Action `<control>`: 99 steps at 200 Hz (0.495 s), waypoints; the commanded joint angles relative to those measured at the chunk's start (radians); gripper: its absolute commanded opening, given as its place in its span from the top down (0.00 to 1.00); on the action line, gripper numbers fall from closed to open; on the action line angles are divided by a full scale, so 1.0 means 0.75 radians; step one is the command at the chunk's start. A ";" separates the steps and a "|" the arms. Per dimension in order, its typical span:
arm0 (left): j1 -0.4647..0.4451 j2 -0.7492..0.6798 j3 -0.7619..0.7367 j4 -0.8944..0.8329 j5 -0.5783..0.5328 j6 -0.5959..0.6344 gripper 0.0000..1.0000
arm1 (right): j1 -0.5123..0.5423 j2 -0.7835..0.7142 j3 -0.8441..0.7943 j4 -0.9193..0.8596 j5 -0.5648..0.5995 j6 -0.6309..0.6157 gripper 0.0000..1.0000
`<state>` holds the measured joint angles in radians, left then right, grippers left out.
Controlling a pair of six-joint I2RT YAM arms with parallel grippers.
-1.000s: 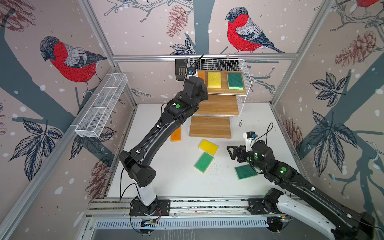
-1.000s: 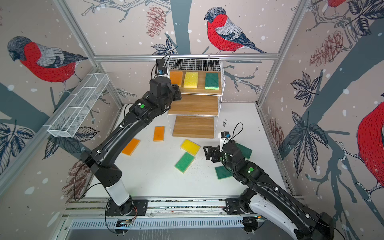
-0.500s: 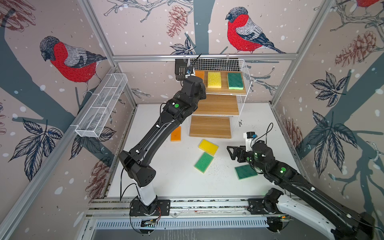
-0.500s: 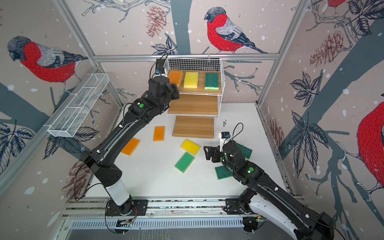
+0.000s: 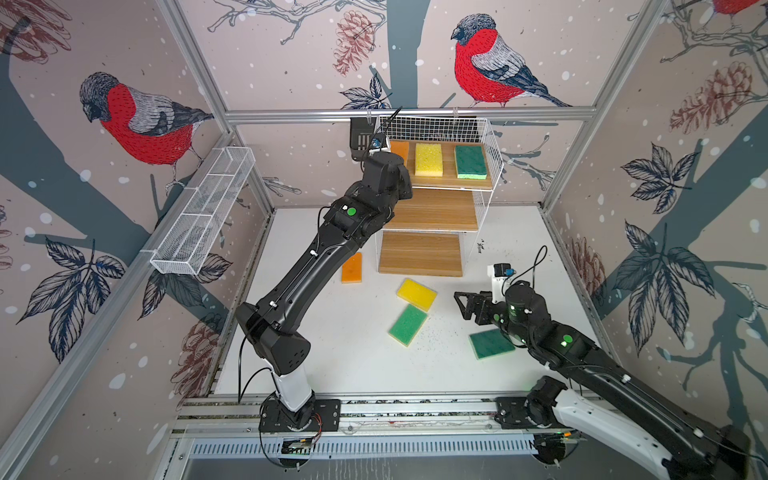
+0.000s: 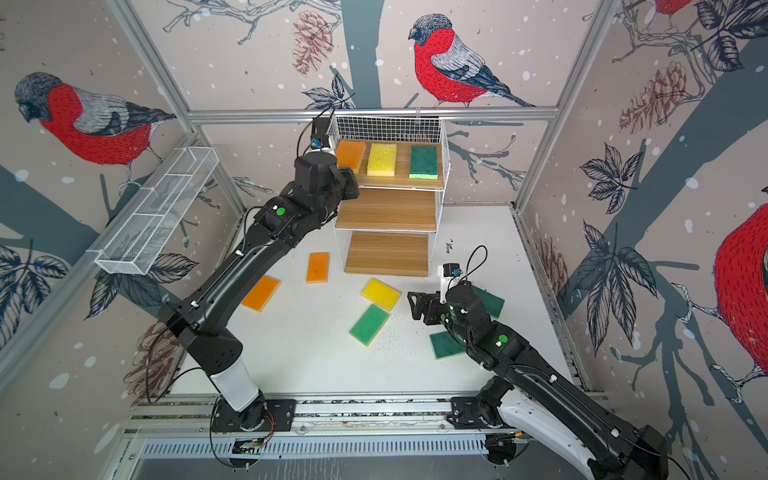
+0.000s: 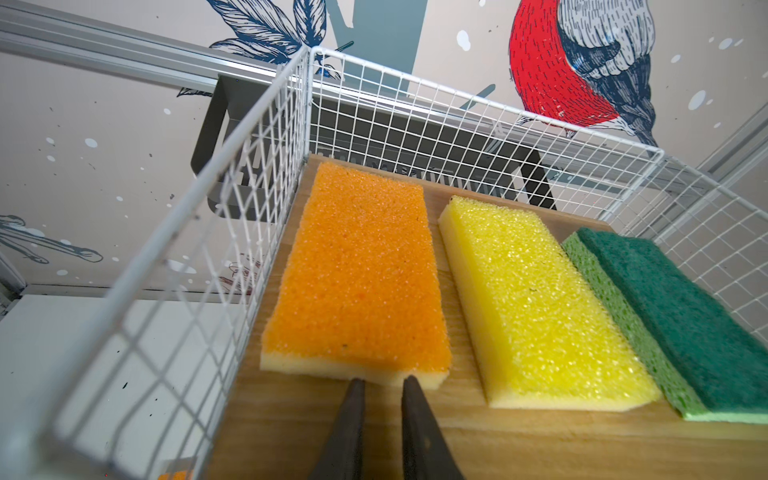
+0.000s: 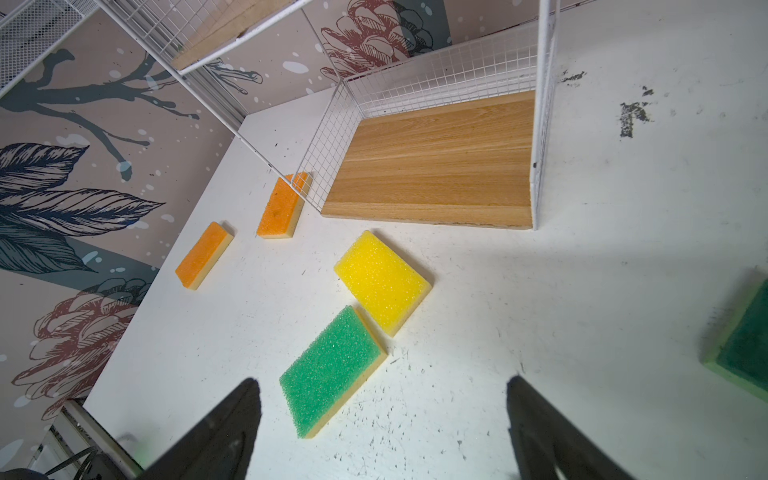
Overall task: Place and organize the cleaning sponges onto the shelf
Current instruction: 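Raise the open left gripper above the sponges on the top shelf, then withdraw the left gripper while the right gripper moves toward the dark green sponge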
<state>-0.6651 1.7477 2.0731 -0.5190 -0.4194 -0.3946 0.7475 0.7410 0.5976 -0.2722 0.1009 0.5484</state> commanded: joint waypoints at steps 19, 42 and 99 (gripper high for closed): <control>-0.016 -0.060 -0.040 0.012 0.061 0.020 0.79 | -0.002 0.004 0.027 -0.014 0.032 -0.002 0.08; -0.040 -0.125 -0.104 0.029 0.068 0.027 0.76 | -0.003 0.008 0.040 -0.033 0.041 0.010 0.08; -0.048 -0.328 -0.347 0.084 0.082 0.040 0.71 | -0.004 0.035 0.094 -0.083 0.079 0.047 0.08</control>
<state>-0.7006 1.5517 1.8687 -0.5049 -0.3687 -0.3836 0.7456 0.7593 0.6476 -0.3172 0.1272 0.5587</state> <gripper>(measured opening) 0.282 0.920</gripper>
